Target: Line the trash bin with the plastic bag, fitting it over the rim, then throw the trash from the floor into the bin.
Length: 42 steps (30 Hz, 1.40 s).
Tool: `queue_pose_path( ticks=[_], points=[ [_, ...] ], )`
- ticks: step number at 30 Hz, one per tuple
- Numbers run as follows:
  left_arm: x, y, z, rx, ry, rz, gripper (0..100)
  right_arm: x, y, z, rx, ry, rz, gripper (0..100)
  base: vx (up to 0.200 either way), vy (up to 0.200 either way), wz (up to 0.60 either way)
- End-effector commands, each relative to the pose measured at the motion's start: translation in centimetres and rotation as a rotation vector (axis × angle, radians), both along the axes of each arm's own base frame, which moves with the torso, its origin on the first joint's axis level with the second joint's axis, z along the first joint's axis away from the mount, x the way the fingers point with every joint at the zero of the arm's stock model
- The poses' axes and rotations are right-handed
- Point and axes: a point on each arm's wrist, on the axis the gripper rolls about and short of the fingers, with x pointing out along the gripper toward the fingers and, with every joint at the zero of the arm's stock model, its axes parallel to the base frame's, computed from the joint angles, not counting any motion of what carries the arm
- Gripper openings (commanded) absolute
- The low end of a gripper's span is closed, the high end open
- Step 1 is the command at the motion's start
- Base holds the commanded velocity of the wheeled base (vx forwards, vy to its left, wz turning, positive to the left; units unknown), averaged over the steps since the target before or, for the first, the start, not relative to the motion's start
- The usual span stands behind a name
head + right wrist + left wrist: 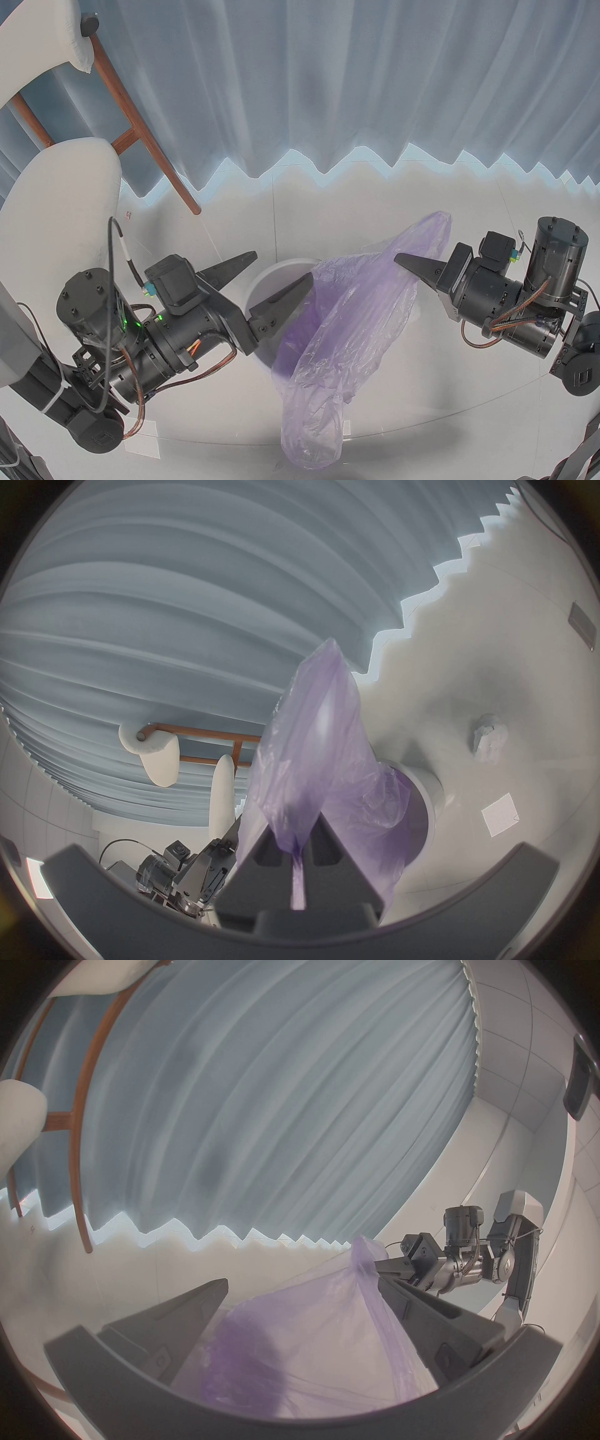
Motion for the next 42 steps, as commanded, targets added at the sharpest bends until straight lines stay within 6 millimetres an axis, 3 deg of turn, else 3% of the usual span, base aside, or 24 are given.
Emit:
queue_pose_path(
  ticks=[1, 11, 27, 42],
  points=[
    [-1.8, 0.5, 0.0, 0.003, 0.019, -0.028, 100, 0.3, 0.5, -1.1, -0.013, 0.022, 0.006, 0, 0.0, 0.0, 0.0],
    [-5.7, 0.6, -5.4, 0.186, 0.216, -0.129, 100, 0.6, 0.7, -1.8, -0.015, 0.024, 0.004, 0, 0.0, 0.0, 0.0],
    [-5.0, 0.5, -9.5, 0.324, 0.342, -0.156, 100, 1.1, 0.9, -2.1, -0.019, 0.031, -0.001, 0, 0.0, 0.0, 0.0],
    [-3.9, -0.4, -10.8, 0.338, 0.37, -0.15, 100, 1.0, 0.8, -1.6, 0.028, -0.022, -0.001, 0, 0.0, 0.0, 0.0]
  ],
)
